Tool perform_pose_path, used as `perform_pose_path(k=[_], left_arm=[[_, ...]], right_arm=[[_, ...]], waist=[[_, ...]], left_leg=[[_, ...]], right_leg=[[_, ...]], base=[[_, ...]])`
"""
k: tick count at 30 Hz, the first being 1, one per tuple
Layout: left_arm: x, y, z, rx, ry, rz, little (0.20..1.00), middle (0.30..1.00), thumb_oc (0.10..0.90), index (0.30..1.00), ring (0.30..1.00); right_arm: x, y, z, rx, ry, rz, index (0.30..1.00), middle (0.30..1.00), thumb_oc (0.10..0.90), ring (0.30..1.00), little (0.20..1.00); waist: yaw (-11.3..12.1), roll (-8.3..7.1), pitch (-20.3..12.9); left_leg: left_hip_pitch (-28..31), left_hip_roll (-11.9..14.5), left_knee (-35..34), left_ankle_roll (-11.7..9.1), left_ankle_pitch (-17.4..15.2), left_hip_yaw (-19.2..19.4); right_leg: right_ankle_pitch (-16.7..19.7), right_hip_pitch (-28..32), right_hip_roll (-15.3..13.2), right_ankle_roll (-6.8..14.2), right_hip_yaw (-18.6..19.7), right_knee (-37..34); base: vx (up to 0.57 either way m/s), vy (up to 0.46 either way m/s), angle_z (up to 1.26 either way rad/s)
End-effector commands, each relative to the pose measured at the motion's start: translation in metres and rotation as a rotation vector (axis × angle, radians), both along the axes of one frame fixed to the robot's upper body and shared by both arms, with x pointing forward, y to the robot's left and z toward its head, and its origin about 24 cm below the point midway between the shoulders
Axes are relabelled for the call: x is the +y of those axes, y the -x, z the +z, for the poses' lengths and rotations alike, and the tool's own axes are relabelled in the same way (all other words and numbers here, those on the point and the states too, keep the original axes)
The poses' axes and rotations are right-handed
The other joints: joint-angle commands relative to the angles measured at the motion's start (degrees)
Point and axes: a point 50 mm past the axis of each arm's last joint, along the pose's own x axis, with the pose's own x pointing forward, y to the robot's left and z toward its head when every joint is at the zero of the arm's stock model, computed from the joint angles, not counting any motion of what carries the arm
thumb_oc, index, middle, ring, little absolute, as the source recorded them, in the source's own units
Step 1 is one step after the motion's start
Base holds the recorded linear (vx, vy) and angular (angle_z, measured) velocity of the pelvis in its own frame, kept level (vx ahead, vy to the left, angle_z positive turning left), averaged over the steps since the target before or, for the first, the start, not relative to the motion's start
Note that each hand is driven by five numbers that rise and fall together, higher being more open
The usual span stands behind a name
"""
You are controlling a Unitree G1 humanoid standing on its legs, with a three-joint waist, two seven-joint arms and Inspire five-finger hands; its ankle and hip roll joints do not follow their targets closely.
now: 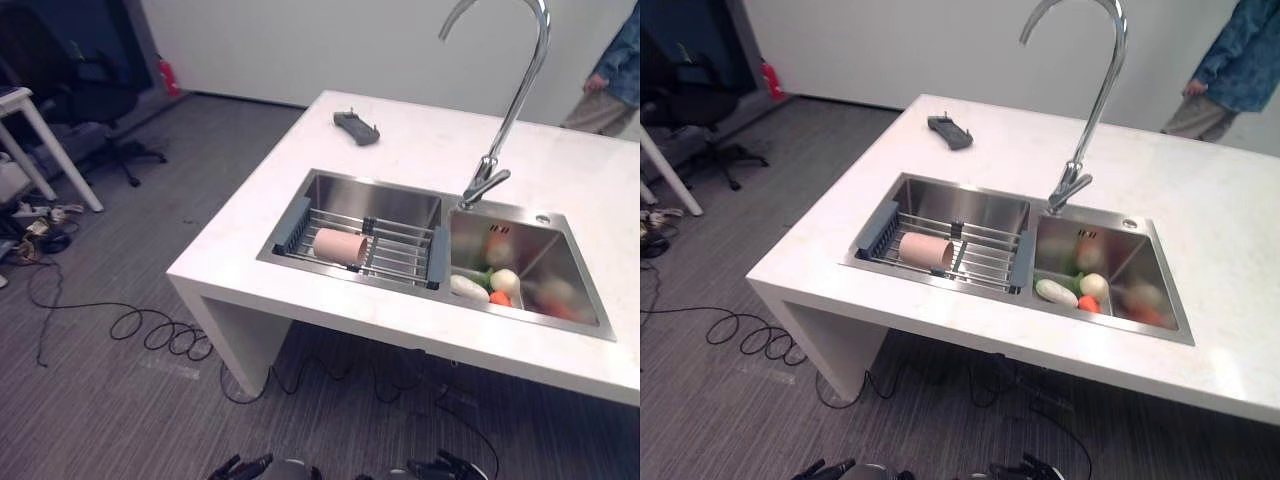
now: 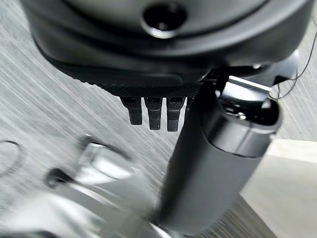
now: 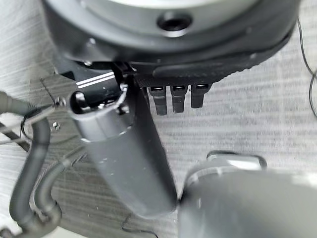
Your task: Place the dishes in the dishwasher.
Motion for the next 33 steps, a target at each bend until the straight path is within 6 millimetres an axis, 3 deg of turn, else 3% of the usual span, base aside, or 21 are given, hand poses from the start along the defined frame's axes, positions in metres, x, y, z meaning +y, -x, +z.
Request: perform_pose_path(k=[1, 5, 6, 7, 8, 13, 14, 17, 22, 33], left_arm=[[-0.013, -0.003, -0.003, 0.007, 0.04, 0.013, 0.9, 0.9, 0.8, 0.9, 0.9], [-0.012, -0.003, -0.003, 0.007, 0.04, 0.013, 0.9, 0.9, 0.8, 0.9, 0.9], [-0.014, -0.008, -0.002, -0.017, 0.045, -0.043, 0.9, 0.9, 0.8, 0.9, 0.9], [-0.013, -0.009, -0.002, -0.022, 0.045, -0.048, 0.9, 0.9, 0.8, 0.9, 0.9], [-0.012, -0.012, -0.001, -0.035, 0.043, -0.057, 0.9, 0.9, 0.8, 0.9, 0.9], [-0.012, -0.012, -0.001, -0.036, 0.043, -0.057, 0.9, 0.9, 0.8, 0.9, 0.9], [-0.006, -0.028, 0.004, -0.095, 0.019, -0.08, 0.9, 0.9, 0.8, 0.9, 0.9], [-0.004, -0.028, 0.004, -0.091, 0.013, -0.035, 0.9, 0.9, 0.8, 0.9, 0.9], [-0.014, -0.016, 0.0, -0.063, 0.023, -0.059, 0.9, 0.9, 0.8, 0.9, 0.9], [-0.01, -0.009, 0.0, -0.061, 0.004, 0.049, 0.9, 0.9, 0.8, 0.9, 0.9]], right_arm=[[-0.029, 0.005, 0.007, -0.002, 0.077, -0.013, 0.9, 0.9, 0.8, 0.9, 0.9], [-0.029, 0.005, 0.007, -0.002, 0.077, -0.013, 0.9, 0.9, 0.8, 0.9, 0.9], [-0.022, 0.002, 0.005, -0.031, 0.069, -0.08, 0.9, 0.9, 0.8, 0.9, 0.9], [-0.021, 0.002, 0.005, -0.033, 0.07, -0.077, 0.9, 0.9, 0.8, 0.9, 0.9], [-0.019, 0.0, 0.006, -0.039, 0.068, -0.065, 0.9, 0.9, 0.8, 0.9, 0.9], [-0.019, -0.001, 0.006, -0.039, 0.068, -0.065, 0.9, 0.9, 0.8, 0.9, 0.9], [-0.014, -0.015, 0.007, -0.074, 0.037, -0.03, 0.9, 0.9, 0.8, 0.9, 0.9], [-0.012, -0.011, 0.006, -0.062, 0.022, -0.009, 0.9, 0.9, 0.8, 0.9, 0.9], [-0.013, 0.0, 0.004, -0.036, 0.027, -0.008, 0.9, 0.9, 0.8, 0.9, 0.9], [-0.017, 0.007, 0.004, -0.017, 0.021, -0.015, 0.9, 0.9, 0.8, 0.9, 0.9]], waist=[[-0.9, 3.57, 2.6], [-0.9, 3.57, 2.6], [-0.7, 3.66, 0.0], [-0.7, 3.65, -0.1], [-0.9, 3.65, -0.1], [-0.9, 3.65, -0.1], [-3.2, 3.45, 2.1], [-2.1, 1.96, 1.4], [-2.1, 0.98, 0.2], [-2.8, 1.85, -0.6]], left_leg=[[-3.3, 3.3, -0.3, -0.9, 4.6, -0.3], [-3.3, 3.3, -0.3, -0.9, 4.6, -0.3], [-1.2, 2.7, -0.3, 0.1, 1.1, 1.8], [-1.1, 2.6, -0.3, 0.3, 1.0, 1.8], [-0.6, 1.7, -0.3, 1.2, 0.7, 1.3], [-0.6, 1.7, -0.3, 1.2, 0.7, 1.3], [3.0, 1.5, -0.3, 1.9, -1.7, 0.0], [3.2, 3.2, -0.3, 1.1, -1.8, 2.6], [3.8, 5.2, -0.3, -0.5, -1.7, 3.6], [5.1, 6.0, -0.3, -1.5, -2.1, 2.7]], right_leg=[[4.3, 3.2, -3.6, 4.9, 3.4, -1.0], [4.3, 3.2, -3.6, 4.9, 3.4, -1.0], [4.3, 5.6, -8.2, 7.1, -1.5, -1.0], [4.4, 5.8, -8.2, 7.1, -1.7, -1.0], [7.3, 6.3, -8.2, 7.7, -1.6, -1.0], [7.3, 6.3, -8.2, 7.7, -1.6, -1.0], [15.5, -3.0, -12.2, 9.6, -1.1, -1.0], [11.9, -3.8, -12.8, 10.1, -0.8, -1.0], [9.6, -3.0, -12.2, 9.8, -1.3, -1.0], [8.0, -1.7, -11.2, 8.7, -1.6, -1.0]], base=[[0.07, 0.086, 0.21], [0.1, 0.125, -0.01], [0.37, 0.464, -0.31], [0.44, 0.497, -0.25], [0.1, 0.052, -0.29], [0.05, -0.068, -0.22], [0.25, -0.43, -0.08], [0.14, -0.306, -0.27], [0.1, -0.115, 0.03], [0.04, -0.02, -0.11]])
